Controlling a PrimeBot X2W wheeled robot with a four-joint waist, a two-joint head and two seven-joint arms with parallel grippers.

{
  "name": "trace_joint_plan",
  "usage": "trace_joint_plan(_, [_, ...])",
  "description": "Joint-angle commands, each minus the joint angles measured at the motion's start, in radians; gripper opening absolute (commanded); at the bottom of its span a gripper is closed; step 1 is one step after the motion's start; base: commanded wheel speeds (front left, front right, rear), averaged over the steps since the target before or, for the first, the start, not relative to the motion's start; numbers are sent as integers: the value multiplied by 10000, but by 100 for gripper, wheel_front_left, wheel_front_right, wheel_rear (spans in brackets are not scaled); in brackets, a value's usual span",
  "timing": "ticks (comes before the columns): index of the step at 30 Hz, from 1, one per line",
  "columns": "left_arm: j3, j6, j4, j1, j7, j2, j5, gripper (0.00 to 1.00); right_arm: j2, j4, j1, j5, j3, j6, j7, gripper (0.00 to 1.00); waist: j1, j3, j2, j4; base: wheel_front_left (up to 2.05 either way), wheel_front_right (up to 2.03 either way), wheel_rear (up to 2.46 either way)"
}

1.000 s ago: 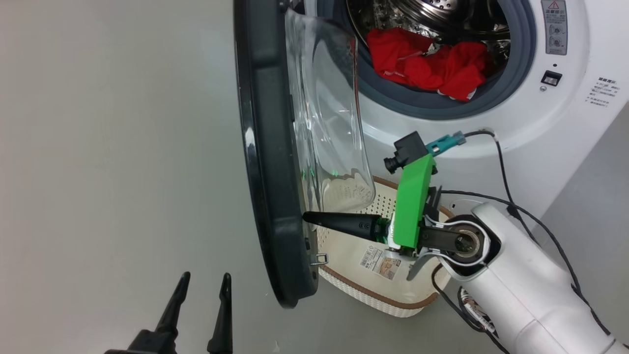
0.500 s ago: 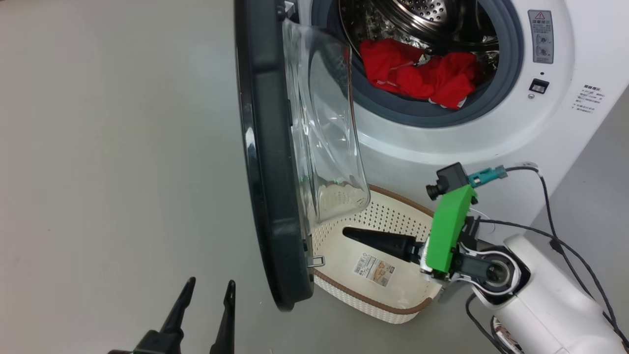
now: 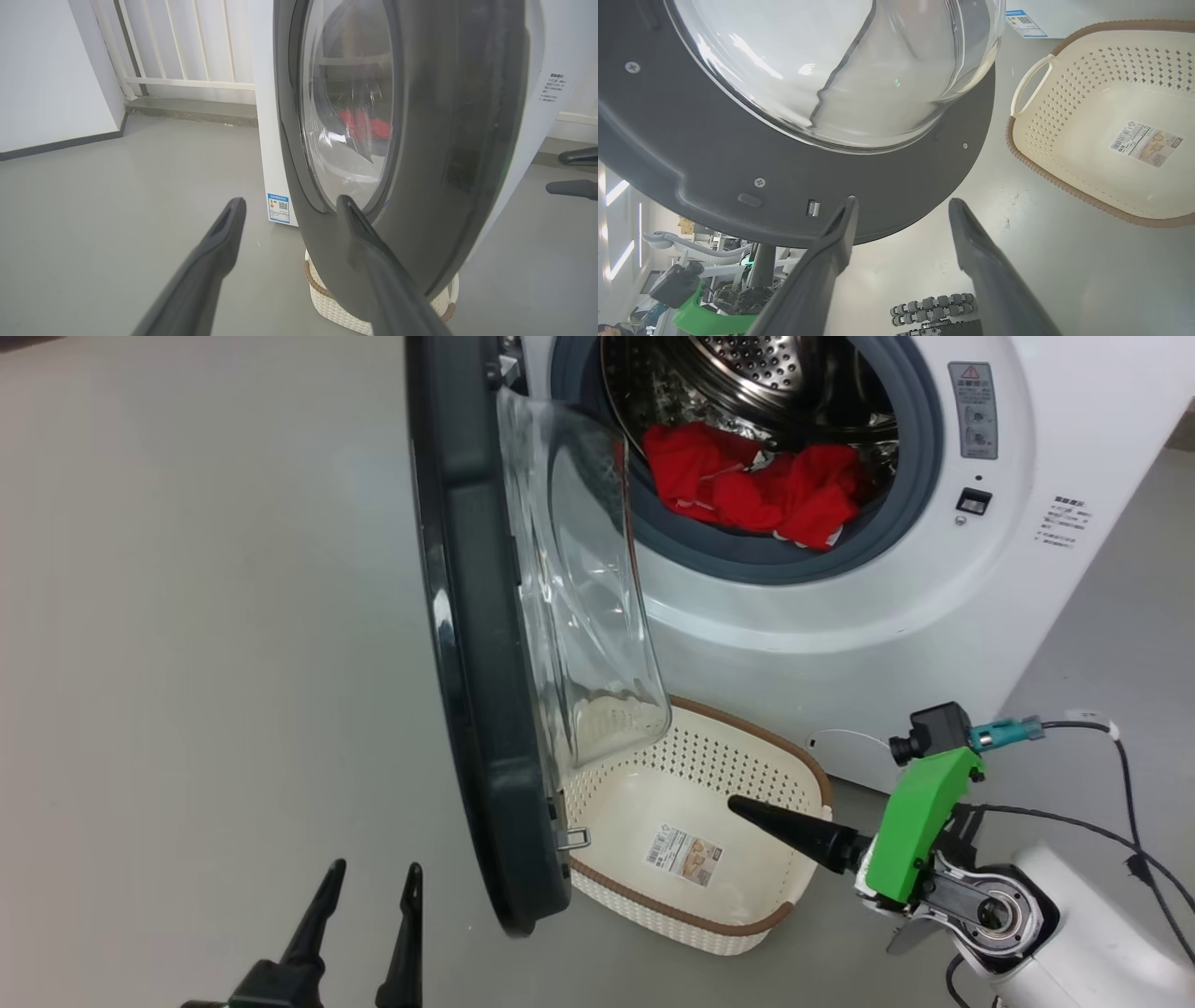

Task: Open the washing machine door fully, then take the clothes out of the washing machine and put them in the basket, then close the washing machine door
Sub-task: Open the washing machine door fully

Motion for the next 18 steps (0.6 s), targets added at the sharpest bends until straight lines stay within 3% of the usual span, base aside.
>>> trace_joint_plan(1, [419, -49, -193, -314, -90, 91, 113, 100, -195, -345, 109, -187, 14, 67, -336, 100, 0, -88, 0, -156, 0, 0, 0])
trace_joint_plan(18, [850, -126, -219, -132, -90, 91, 250, 100, -1345, -364, 661, -952, 1082, 67, -2586, 100, 0, -337, 0, -821, 0, 0, 0])
